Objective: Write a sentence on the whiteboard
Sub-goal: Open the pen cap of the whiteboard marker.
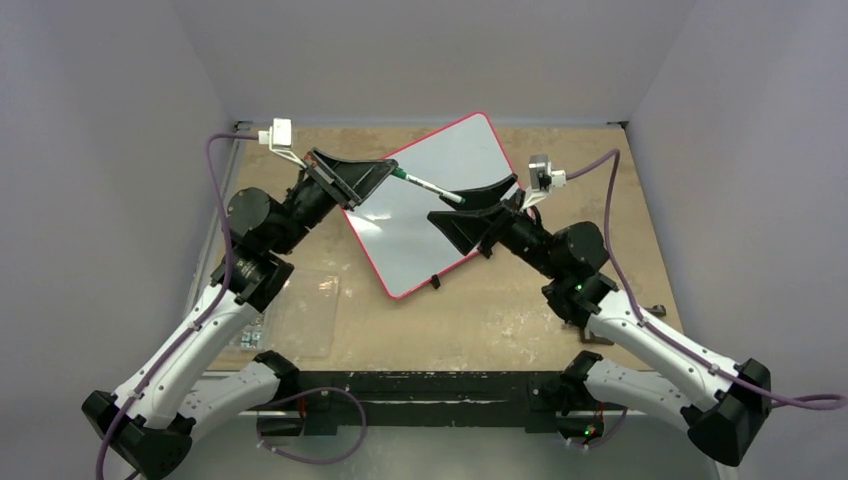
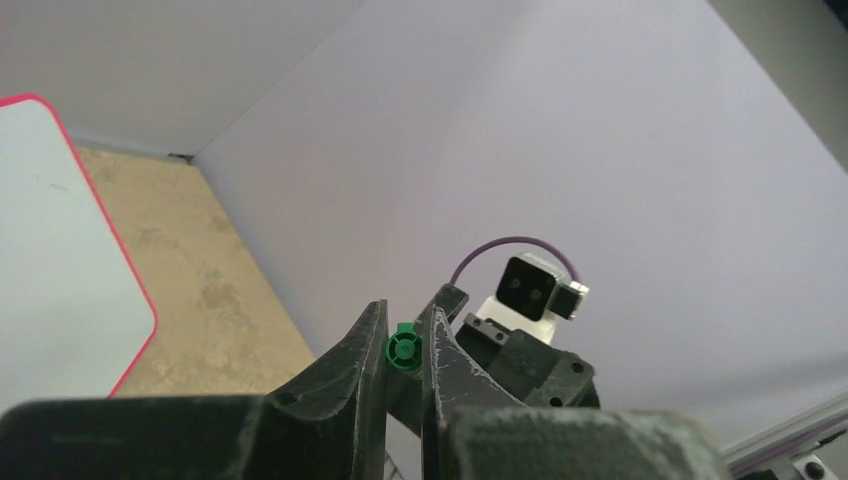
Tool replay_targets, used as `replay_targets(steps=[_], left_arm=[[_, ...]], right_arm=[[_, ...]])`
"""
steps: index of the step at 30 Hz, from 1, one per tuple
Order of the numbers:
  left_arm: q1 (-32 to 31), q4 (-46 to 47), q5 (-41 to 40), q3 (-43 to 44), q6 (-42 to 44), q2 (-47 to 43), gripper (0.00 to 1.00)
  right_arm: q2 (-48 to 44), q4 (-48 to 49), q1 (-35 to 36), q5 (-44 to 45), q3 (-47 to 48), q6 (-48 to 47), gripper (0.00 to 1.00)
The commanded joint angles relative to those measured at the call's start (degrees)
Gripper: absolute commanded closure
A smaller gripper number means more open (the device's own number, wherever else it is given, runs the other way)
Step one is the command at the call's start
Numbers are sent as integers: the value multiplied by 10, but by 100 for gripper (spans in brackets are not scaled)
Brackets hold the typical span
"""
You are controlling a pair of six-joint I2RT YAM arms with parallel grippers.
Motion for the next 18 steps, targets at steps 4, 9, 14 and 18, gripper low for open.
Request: replay_targets(steps=[4, 9, 14, 18], left_arm=[[3, 131, 23, -4, -56, 1, 100], [3, 143, 14, -22, -56, -5, 100], [3, 152, 16, -27, -60, 2, 100], [3, 174, 18, -36, -69, 8, 100]], right_arm=[[45, 158, -16, -77, 24, 77, 42], [65, 170, -18, -88, 47, 82, 49], [79, 183, -17, -97, 62, 90, 51], [92, 193, -18, -103, 70, 97, 56]])
